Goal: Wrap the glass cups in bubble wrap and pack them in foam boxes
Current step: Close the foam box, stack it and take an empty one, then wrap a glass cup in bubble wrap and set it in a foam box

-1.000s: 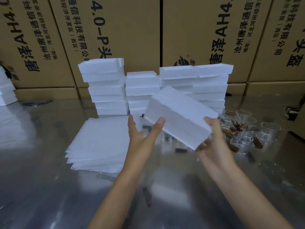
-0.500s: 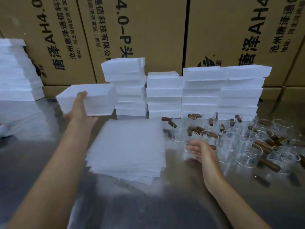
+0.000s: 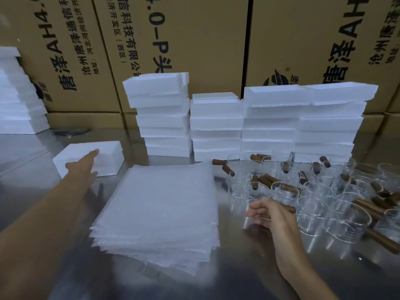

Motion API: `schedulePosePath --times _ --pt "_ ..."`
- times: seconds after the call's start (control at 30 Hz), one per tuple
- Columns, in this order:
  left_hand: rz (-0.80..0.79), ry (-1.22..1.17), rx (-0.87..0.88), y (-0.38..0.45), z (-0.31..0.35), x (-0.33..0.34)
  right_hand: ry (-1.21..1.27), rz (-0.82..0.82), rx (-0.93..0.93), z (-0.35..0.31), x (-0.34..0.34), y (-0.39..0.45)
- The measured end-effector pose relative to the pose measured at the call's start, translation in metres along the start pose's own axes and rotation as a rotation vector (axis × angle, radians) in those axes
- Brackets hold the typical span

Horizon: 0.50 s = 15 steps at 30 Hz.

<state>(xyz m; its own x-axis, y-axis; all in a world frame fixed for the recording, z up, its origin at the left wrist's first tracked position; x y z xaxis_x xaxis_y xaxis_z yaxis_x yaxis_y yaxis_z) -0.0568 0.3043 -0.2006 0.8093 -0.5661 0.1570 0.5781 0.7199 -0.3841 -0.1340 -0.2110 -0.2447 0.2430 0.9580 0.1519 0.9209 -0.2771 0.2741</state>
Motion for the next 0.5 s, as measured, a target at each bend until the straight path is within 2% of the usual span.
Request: schedulePosePath --times 0.07,0.1,0.13,0.23,0.3,0.5 --pt "-0.075 0.243 0.094 0.013 0.002 0.007 -0.006 -0.007 -0.008 -0.002 0.001 -0.001" --pt "-0.085 0.162 0.0 0.014 -0.002 0.006 -0.01 -0.013 -0.009 -0.002 0.002 -0.001" --pt "-0.095 0.128 -0.022 0.009 -0.001 0.01 -0.013 -0.019 -0.009 -0.002 0.002 -0.002" --pt "-0.074 0.436 0.097 -0.026 0.016 0.029 -0.017 -0.028 -0.006 -0.004 0.003 -0.004" --pt "-0.051 0.462 0.155 -0.046 0.03 0.04 -0.013 -0.031 -0.009 -0.005 0.003 -0.004" --pt "-0.371 0.839 0.515 -0.142 0.039 0.115 -0.016 -0.022 -0.016 -0.005 0.004 -0.008"
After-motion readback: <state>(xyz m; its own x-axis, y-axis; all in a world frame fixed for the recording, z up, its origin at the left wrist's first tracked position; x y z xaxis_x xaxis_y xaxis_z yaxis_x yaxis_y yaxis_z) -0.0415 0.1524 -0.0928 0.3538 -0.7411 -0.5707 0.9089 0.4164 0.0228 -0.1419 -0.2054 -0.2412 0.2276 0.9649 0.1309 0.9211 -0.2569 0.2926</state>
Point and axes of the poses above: each hand's wrist, its own y-axis towards the middle knuckle, its own x-axis out of the palm, z = x × y, the point moved 8 cm from there along y, towards the middle knuckle, and after that the axes turned 10 degrees about -x, right-handed, at the moved point
